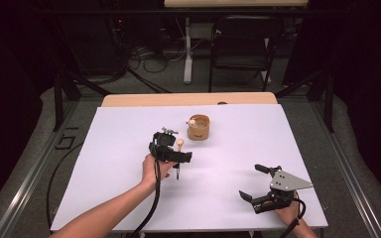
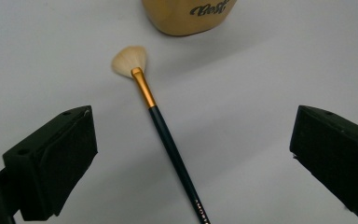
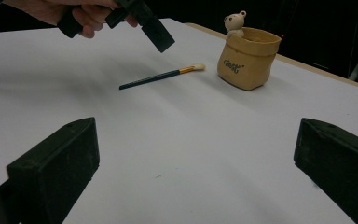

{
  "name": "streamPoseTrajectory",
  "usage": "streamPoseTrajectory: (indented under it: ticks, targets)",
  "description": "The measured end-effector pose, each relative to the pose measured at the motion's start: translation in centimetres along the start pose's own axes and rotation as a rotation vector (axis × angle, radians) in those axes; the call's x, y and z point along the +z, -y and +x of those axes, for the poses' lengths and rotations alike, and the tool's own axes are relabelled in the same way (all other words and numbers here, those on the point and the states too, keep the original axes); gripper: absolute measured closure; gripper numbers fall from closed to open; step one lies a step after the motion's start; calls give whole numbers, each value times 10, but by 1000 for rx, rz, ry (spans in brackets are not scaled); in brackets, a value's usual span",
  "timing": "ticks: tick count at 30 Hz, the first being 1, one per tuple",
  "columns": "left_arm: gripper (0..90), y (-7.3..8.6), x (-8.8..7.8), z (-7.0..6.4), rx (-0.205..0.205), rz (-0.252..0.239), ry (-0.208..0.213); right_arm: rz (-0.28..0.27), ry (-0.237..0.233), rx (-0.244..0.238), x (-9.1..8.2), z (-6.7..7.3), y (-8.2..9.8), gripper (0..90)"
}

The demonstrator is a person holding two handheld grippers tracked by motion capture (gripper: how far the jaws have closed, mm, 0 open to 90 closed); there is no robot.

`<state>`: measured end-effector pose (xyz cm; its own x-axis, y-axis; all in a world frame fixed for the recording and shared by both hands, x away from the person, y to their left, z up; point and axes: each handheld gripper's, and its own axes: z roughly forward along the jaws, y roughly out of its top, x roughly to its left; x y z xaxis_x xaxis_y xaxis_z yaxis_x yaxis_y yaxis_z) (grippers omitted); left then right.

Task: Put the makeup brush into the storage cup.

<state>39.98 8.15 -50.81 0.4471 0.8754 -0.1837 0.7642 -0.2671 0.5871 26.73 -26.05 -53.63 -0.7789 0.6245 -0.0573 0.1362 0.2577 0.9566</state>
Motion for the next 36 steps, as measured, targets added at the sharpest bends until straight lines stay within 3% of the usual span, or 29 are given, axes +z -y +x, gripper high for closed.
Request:
streamPoseTrajectory:
  ticks: [5, 8, 11, 17, 21, 24, 28, 35, 36]
  targets:
    - [15, -6, 3, 5, -44, 32, -9, 1, -3, 0, 0, 0, 0, 0]
    - [28, -9, 5, 11, -106, 69, -13, 9, -5, -2, 0, 0, 0, 0]
    - [41, -11, 7, 13, -124, 87, -31, 5, -6, -2, 0, -1, 0, 0]
    - [156, -16, 13, 17, -182, 147, -29, 11, -10, -3, 0, 0, 0, 0]
    - [164, -18, 16, 19, -185, 164, -36, 10, -11, -2, 0, 0, 0, 0]
    - [223, -20, 21, 20, -214, 200, -27, 14, -10, -2, 0, -1, 0, 0]
    - [243, -20, 27, 17, -197, 240, -49, 20, -11, -3, 0, -1, 0, 0]
    - [420, -20, 37, 8, -172, 274, -60, 14, -10, -2, 0, -1, 0, 0]
    - [477, -21, 38, 7, -167, 281, -64, 15, -12, -2, 0, -1, 0, 0]
